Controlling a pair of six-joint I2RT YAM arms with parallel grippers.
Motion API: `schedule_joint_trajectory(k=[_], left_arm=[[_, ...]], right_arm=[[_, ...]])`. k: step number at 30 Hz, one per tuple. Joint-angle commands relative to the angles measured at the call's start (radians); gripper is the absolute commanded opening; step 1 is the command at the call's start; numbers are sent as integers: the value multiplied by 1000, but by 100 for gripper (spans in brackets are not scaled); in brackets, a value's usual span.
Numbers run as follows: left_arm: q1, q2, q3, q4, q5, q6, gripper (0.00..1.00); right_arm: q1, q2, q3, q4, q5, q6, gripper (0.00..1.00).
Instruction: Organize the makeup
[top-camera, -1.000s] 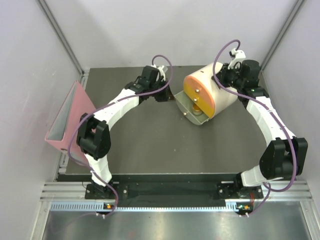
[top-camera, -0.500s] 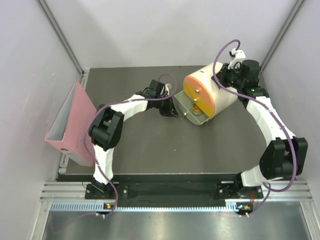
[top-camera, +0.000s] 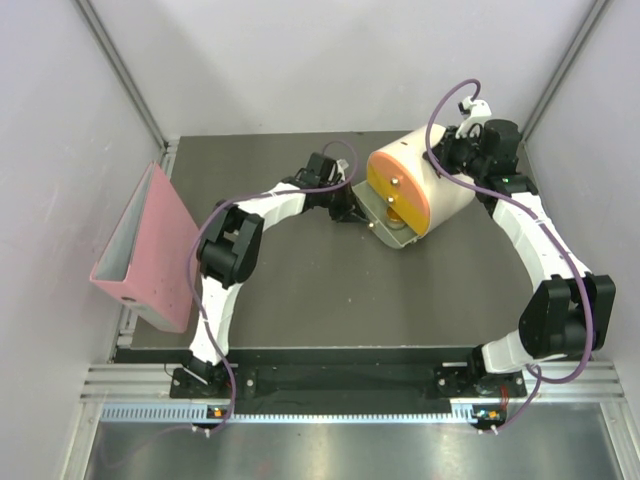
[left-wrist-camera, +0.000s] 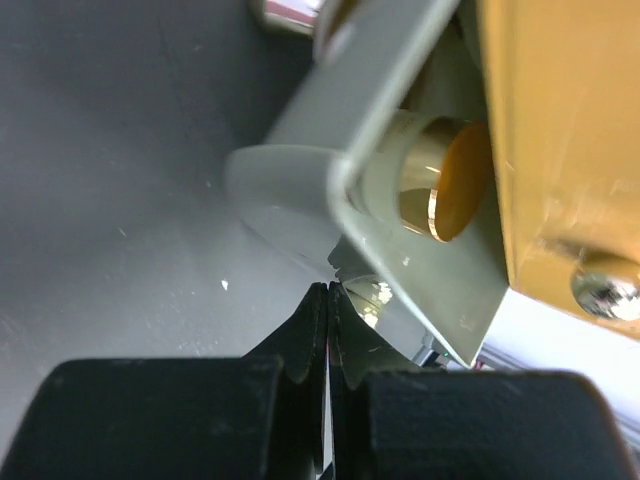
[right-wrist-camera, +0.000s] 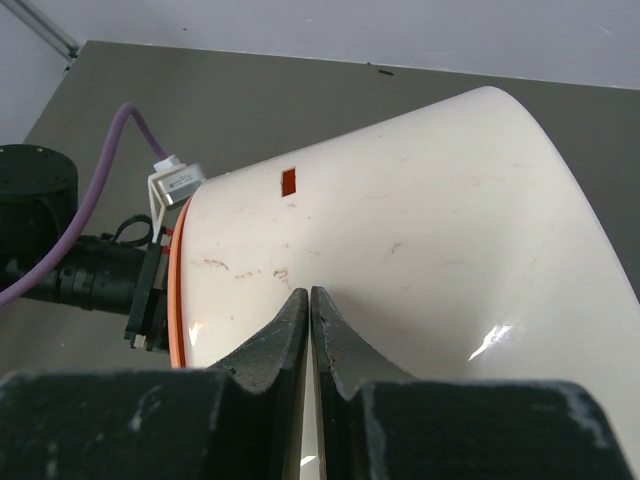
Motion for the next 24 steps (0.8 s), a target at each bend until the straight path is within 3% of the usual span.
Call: schedule_joint_trajectory(k=[1,9,24], left_arm=[[-15,36,77,119,25,-68,0],[-44,96,169,192,63,-168,0],[-67,117,97,490,80,-449,0]], right_arm=[[17,136,-101,-444,53,-23,6],[15,146,-92,-448,55,-26,6],[18,156,-97,-434,49,-18,6]])
